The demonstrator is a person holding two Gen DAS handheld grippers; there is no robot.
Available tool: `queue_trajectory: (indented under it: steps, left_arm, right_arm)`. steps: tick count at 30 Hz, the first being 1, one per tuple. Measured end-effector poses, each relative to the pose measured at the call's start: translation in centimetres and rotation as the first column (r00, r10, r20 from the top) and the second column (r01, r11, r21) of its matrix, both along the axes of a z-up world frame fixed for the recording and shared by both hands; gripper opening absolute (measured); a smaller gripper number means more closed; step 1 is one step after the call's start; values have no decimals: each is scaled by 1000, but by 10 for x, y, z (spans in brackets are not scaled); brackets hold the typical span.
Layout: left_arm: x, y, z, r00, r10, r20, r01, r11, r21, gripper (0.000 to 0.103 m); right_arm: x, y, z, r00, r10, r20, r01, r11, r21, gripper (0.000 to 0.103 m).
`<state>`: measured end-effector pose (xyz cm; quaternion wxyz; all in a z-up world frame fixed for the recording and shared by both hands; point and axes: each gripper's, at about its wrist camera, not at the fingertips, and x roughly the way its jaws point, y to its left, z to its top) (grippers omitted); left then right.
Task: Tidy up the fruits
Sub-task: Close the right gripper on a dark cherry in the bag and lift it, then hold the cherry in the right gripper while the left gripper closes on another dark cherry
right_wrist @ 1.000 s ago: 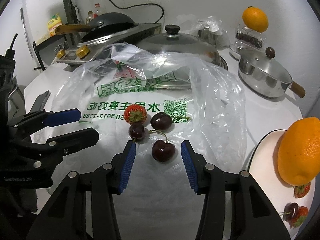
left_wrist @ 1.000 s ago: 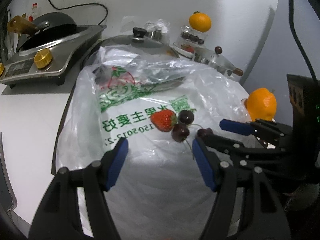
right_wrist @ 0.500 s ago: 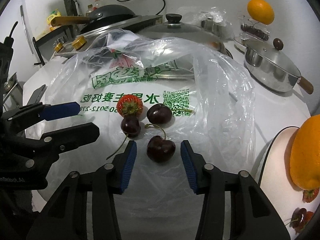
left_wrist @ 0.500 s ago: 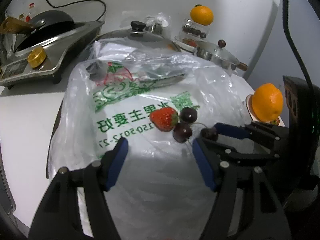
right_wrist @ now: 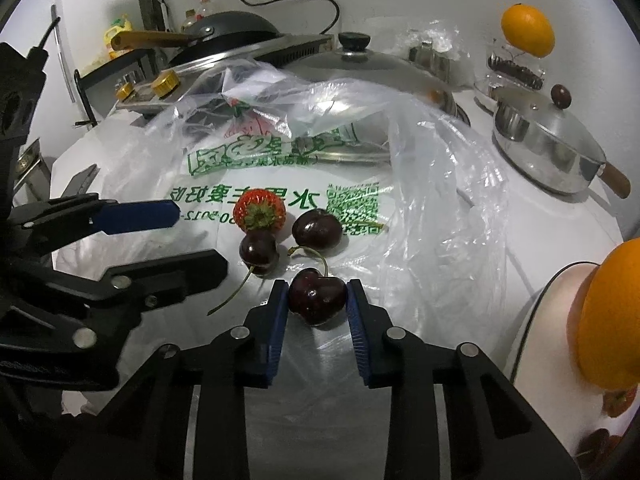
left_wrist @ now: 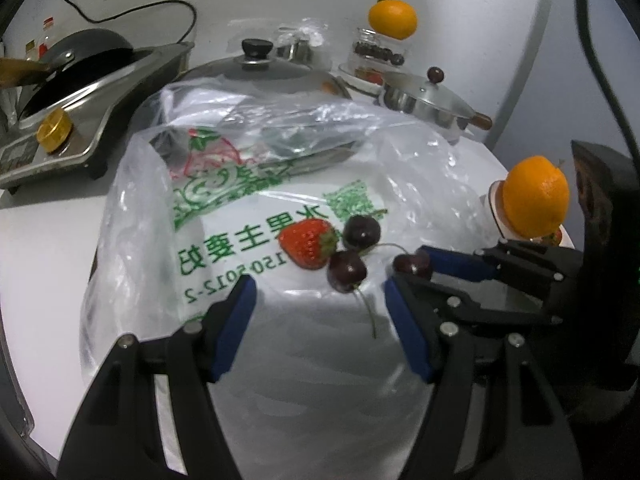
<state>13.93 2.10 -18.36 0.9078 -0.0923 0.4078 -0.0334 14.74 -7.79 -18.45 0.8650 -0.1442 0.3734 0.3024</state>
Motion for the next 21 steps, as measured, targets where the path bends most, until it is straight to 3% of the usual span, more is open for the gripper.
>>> queue_trajectory:
  steps: [10, 21]
  left_arm:
    - [13, -10, -1, 1000, 6, -23, -6, 999, 31, 68]
    - [28, -24, -14, 998, 7, -64, -5, 999, 42, 67]
  right_arm:
    - [4, -18, 19, 999, -22, 49, 20, 999, 35, 31]
    - [7, -34, 21, 998, -38, 46, 35, 997, 70, 31]
